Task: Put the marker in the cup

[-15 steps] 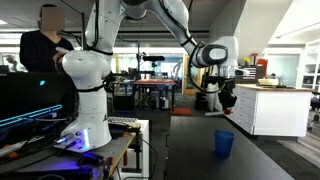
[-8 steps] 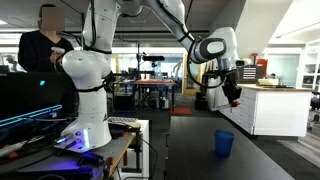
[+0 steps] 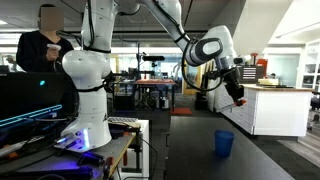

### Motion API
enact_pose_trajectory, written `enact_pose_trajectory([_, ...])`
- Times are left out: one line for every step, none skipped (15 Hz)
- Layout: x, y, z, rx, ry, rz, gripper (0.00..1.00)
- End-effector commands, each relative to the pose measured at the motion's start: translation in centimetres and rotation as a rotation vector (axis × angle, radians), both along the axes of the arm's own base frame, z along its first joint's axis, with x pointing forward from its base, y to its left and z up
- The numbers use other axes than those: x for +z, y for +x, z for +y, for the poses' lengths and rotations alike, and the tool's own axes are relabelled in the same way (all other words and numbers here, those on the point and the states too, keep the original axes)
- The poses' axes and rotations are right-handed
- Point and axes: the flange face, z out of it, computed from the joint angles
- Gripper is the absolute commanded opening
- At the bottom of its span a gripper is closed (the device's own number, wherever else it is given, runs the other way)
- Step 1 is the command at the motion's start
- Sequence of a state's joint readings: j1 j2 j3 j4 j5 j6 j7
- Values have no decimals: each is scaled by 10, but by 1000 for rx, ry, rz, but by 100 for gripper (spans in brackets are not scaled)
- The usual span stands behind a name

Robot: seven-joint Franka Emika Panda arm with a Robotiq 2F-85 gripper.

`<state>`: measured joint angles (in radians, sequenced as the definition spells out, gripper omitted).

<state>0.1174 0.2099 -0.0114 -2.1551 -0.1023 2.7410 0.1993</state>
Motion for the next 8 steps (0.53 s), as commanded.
enact_pose_trajectory([15, -22, -11, -46, -8, -68, 6])
enact_pose_trajectory([18, -24, -13, -53, -11, -80, 6])
enact_pose_trajectory([20, -26, -14, -59, -12, -91, 6])
enact_pose_trajectory([22, -29, -15, -65, -15, -104, 6])
enact_pose_trajectory([25, -31, -16, -74, -17, -116, 6])
enact_pose_trajectory([27, -34, -17, -81, -20, -128, 6])
enact_pose_trajectory([30, -37, -18, -89, -22, -140, 6])
enact_pose_trajectory([33, -40, -19, -100, -27, -155, 6])
